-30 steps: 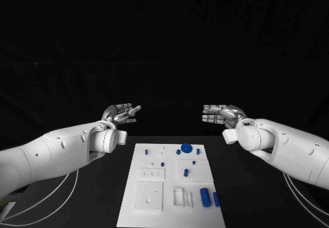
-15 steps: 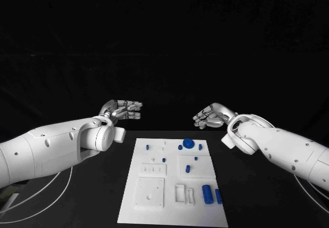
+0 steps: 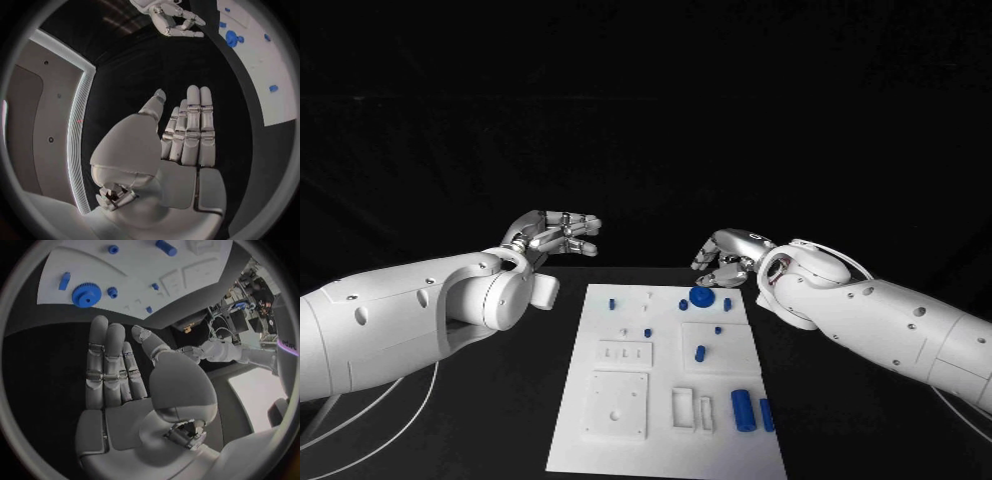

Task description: Assemble the parts on the task board

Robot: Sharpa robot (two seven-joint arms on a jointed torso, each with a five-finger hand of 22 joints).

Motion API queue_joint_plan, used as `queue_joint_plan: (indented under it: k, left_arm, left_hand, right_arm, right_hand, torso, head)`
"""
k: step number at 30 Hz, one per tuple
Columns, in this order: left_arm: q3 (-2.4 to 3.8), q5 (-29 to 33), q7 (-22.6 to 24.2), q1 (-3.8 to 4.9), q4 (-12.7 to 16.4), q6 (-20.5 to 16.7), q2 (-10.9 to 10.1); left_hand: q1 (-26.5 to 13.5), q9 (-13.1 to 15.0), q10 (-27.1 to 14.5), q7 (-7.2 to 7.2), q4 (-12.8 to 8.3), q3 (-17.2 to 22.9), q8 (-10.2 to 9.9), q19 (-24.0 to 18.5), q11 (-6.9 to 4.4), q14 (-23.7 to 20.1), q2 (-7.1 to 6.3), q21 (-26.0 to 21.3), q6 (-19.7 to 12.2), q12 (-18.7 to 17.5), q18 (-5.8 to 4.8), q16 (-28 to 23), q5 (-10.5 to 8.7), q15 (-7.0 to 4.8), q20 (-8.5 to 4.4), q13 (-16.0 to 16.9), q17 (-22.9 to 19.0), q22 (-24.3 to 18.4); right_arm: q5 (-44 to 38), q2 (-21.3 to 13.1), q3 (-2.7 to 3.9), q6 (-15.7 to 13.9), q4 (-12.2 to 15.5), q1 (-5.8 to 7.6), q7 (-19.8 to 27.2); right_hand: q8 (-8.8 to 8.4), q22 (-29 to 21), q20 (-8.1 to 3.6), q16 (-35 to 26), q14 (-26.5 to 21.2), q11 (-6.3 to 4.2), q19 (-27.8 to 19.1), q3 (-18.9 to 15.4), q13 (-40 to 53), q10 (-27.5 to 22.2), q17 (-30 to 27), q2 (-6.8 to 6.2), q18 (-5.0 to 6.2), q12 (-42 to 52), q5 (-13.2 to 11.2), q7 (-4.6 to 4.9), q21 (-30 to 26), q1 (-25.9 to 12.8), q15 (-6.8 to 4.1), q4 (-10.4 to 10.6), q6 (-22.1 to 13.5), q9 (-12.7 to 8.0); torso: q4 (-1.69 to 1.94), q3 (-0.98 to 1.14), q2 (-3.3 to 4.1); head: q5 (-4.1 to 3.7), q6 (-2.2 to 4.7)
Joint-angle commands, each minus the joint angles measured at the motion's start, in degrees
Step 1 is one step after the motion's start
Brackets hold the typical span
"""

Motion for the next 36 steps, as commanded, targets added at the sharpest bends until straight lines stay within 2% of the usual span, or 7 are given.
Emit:
queue_joint_plan:
  k: [1, 7, 13, 16, 17, 25, 36]
  left_arm:
    - [0.24, -0.83, 0.11, 0.25, 1.38, 1.96, -0.29]
    - [0.84, -1.01, -0.18, 0.48, 3.23, 2.43, -0.83]
    - [1.11, -1.32, -0.44, 0.85, 4.34, 2.71, -1.15]
    - [1.17, -1.46, -0.54, 1.08, 4.67, 2.80, -1.25]
    - [1.19, -1.51, -0.59, 1.20, 4.80, 2.85, -1.28]
    - [1.28, -1.96, -0.84, 1.95, 5.42, 3.00, -1.39]
    - [1.32, -2.22, -1.00, 2.48, 5.67, 3.05, -1.62]
  left_hand:
    - [-0.51, 0.04, -0.12, 0.01, -0.51, -0.17, 0.22, -0.83, 0.15, -0.38, 0.03, 1.31, -0.54, -0.11, -0.15, 0.91, 0.29, 0.04, 0.05, 0.08, -0.17, 0.92]
    - [-0.68, 0.01, -0.33, 0.04, -0.69, -0.40, 0.15, -1.52, 0.19, -0.62, 0.03, 2.28, -0.75, -0.16, -0.06, 1.49, 0.27, 0.09, 0.13, 0.06, -0.22, 1.55]
    - [-0.80, 0.01, -0.46, 0.06, -0.68, -0.49, 0.16, -1.59, 0.22, -0.65, -0.03, 2.37, -0.77, -0.14, -0.05, 1.55, 0.27, 0.12, 0.15, 0.07, -0.23, 1.59]
    - [-0.85, 0.01, -0.54, 0.08, -0.70, -0.55, 0.16, -1.65, 0.24, -0.68, -0.05, 2.45, -0.82, -0.14, -0.04, 1.58, 0.21, 0.13, 0.17, 0.07, -0.23, 1.63]
    - [-0.85, 0.01, -0.54, 0.08, -0.70, -0.55, 0.16, -1.65, 0.24, -0.68, -0.05, 2.45, -0.82, -0.14, -0.04, 1.58, 0.21, 0.13, 0.17, 0.07, -0.23, 1.63]
    - [-0.99, 0.00, -0.73, 0.13, -0.69, -0.72, 0.15, -1.72, 0.30, -0.70, -0.15, 2.54, -0.99, -0.13, -0.02, 1.64, 0.18, 0.17, 0.22, 0.07, -0.24, 1.64]
    - [-0.97, -0.01, -0.84, 0.15, -0.71, -0.80, 0.14, -1.76, 0.33, -0.71, -0.16, 2.59, -1.12, -0.13, 0.00, 1.68, 0.15, 0.19, 0.25, 0.07, -0.25, 1.63]
  right_arm:
    - [-9.03, 0.70, 0.01, 0.79, -0.22, -0.02, -2.80]
    - [-12.99, 1.93, -0.04, -0.08, -0.67, -0.18, -4.00]
    - [-15.88, 2.88, -0.46, -0.44, -1.28, -0.41, -5.12]
    - [-16.87, 3.18, -0.98, -0.47, -1.55, -0.46, -5.86]
    - [-17.22, 3.28, -1.26, -0.38, -1.63, -0.48, -6.17]
    - [-18.37, 3.68, -2.43, 0.74, -1.91, -0.68, -6.99]
    - [-18.96, 3.91, -2.78, 1.22, -2.39, -1.06, -7.22]
  right_hand:
    - [0.28, 2.26, -0.37, 2.39, -0.82, -0.47, 0.54, 1.13, 0.07, -0.01, 0.65, -0.62, -1.17, 0.24, -0.22, -0.07, 1.28, -0.21, -0.09, 0.03, 0.47, 0.06]
    - [0.30, 5.10, -0.13, 4.79, -1.10, -0.36, 0.31, 2.84, 0.05, -0.23, 0.28, -1.24, -1.15, 0.24, -2.06, -0.04, 2.05, -0.23, 0.16, 0.27, 0.47, 0.07]
    - [0.27, 8.12, -0.06, 6.15, -1.43, -0.32, 0.31, 4.40, 0.05, -0.36, -0.68, -1.87, -1.01, 0.22, -3.05, -0.08, 1.72, 0.03, 0.24, 0.29, 0.62, 0.06]
    - [0.27, 9.19, -0.02, 6.51, -1.47, -0.32, 0.36, 5.10, 0.05, -0.34, -0.91, -2.11, -0.91, 0.22, -3.63, -0.08, 1.37, 0.01, 0.24, 0.38, 0.60, 0.06]
    - [0.27, 10.03, -0.01, 6.82, -1.48, -0.32, 0.54, 5.53, 0.05, -0.32, -1.07, -2.32, -0.86, 0.23, -4.95, -0.04, 0.98, 0.06, 0.25, 0.44, 0.55, 0.06]
    - [0.29, 12.49, 0.05, 7.33, -1.63, -0.28, 1.11, 6.14, 0.05, -0.49, -1.47, -2.79, -0.77, 0.23, -5.23, -0.04, -0.69, 0.27, 0.30, 0.75, 0.50, 0.05]
    - [0.28, 15.36, 0.02, 7.63, -1.67, -0.32, 1.77, 6.62, 0.04, -0.23, -1.62, -2.71, -0.72, 0.22, -5.23, -0.05, -2.78, 0.30, 0.26, 0.68, 0.72, 0.06]
  torso:
    - [0.85, -0.13, 1.34]
    - [1.48, -0.22, 2.33]
    - [1.83, -0.24, 3.05]
    - [1.91, -0.23, 3.38]
    - [1.96, -0.22, 3.52]
    - [2.12, -0.23, 4.29]
    - [2.21, -0.14, 4.94]
  head:
    - [-0.44, 0.31]
    - [-0.91, 0.67]
    - [-1.26, 0.82]
    - [-1.47, 0.89]
    - [-1.54, 0.89]
    - [-1.59, 0.93]
    - [-1.58, 1.23]
